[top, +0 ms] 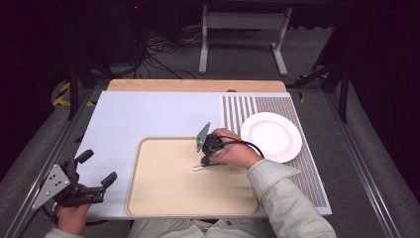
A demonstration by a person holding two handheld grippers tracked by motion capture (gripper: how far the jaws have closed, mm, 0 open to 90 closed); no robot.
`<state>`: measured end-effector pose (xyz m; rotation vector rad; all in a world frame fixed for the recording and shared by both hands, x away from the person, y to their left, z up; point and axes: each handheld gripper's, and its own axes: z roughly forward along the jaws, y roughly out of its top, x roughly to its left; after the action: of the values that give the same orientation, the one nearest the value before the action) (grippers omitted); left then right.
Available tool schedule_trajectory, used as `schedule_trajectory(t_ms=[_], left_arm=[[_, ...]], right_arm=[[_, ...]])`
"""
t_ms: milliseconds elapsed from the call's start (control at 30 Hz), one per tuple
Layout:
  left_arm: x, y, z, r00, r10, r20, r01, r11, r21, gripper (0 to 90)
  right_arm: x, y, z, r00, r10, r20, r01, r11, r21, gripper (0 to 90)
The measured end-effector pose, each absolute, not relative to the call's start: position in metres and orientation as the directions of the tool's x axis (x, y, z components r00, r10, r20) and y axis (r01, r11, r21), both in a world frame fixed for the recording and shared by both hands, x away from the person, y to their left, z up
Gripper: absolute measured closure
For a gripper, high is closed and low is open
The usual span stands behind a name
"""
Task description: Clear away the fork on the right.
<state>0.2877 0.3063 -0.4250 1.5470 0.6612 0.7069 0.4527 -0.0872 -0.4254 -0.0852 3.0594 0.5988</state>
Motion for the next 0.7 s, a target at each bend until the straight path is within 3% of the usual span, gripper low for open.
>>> schedule_trajectory(t_ms=[700], left_arm=[[0.287,0.306,-0.425,0.647,0.760,0.060,0.006,-0.084,0.996,0.1]], right_arm=[[0.414,-0.110,-0.423,-0.993,-0.118,0.025,-0.104,0.944,0.314,90.0]])
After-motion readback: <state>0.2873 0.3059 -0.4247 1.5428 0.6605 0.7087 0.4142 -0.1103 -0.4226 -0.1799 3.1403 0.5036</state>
